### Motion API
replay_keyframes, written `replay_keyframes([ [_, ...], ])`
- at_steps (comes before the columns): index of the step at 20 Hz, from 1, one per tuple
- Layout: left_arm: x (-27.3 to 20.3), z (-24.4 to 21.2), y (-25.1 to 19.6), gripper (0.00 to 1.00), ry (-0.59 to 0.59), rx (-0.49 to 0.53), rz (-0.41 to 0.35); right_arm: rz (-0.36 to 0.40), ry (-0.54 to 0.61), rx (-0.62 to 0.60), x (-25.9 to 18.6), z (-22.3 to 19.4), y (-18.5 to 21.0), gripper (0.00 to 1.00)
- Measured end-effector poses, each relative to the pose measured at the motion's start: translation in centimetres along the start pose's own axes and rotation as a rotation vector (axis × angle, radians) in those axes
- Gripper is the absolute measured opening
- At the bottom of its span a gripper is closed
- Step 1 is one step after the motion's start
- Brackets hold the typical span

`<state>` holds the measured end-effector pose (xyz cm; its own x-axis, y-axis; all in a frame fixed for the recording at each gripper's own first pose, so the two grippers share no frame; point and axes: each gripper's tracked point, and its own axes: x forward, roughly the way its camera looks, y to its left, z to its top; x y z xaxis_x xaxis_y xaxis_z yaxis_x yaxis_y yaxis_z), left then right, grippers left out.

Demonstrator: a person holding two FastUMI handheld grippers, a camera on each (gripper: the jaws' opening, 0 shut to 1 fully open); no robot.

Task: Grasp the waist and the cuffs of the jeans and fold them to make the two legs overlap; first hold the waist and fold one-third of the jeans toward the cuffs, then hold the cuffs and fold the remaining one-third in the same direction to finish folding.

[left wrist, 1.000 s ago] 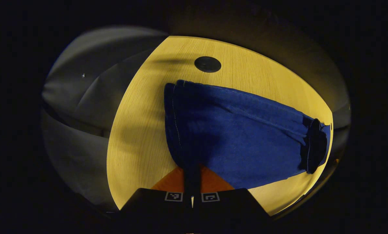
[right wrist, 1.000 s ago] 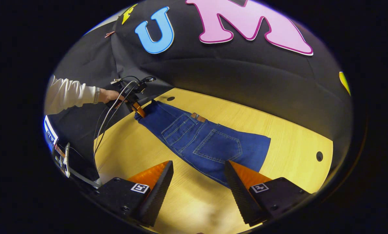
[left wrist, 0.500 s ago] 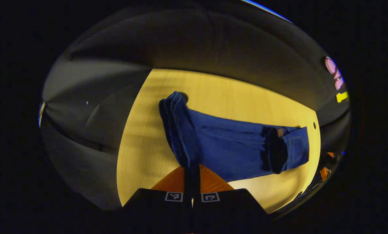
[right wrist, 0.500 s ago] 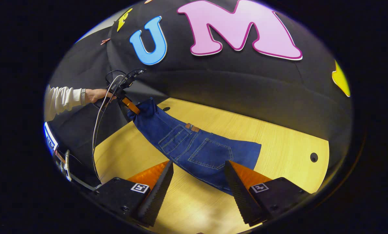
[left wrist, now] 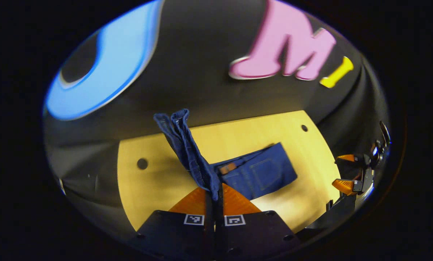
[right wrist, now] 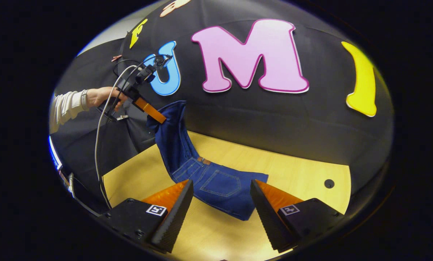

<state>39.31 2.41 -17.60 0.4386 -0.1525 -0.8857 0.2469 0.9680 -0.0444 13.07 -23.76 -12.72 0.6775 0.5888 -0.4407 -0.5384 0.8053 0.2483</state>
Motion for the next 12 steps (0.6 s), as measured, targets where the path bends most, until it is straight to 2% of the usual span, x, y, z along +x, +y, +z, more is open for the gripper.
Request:
replay_keyframes([
  [3, 3.0, 1.0, -8.5, 0.06, 0.020, 0.096, -0.103, -0.038, -0.023, 0.011, -2.2, 0.3, -2.0, 0.96],
  [6, 8.5, 1.0, -13.9, 0.06, 0.064, 0.137, -0.154, -0.081, -0.034, 0.020, -3.9, -0.1, -4.0, 0.96],
  [10, 16.3, -1.5, -17.8, 0.06, 0.128, 0.131, -0.157, -0.130, -0.045, 0.051, -6.7, -1.1, -6.2, 0.96],
  [12, 20.2, -3.5, -18.3, 0.06, 0.163, 0.150, -0.104, -0.149, -0.040, 0.069, -7.8, -1.8, -7.1, 0.96],
])
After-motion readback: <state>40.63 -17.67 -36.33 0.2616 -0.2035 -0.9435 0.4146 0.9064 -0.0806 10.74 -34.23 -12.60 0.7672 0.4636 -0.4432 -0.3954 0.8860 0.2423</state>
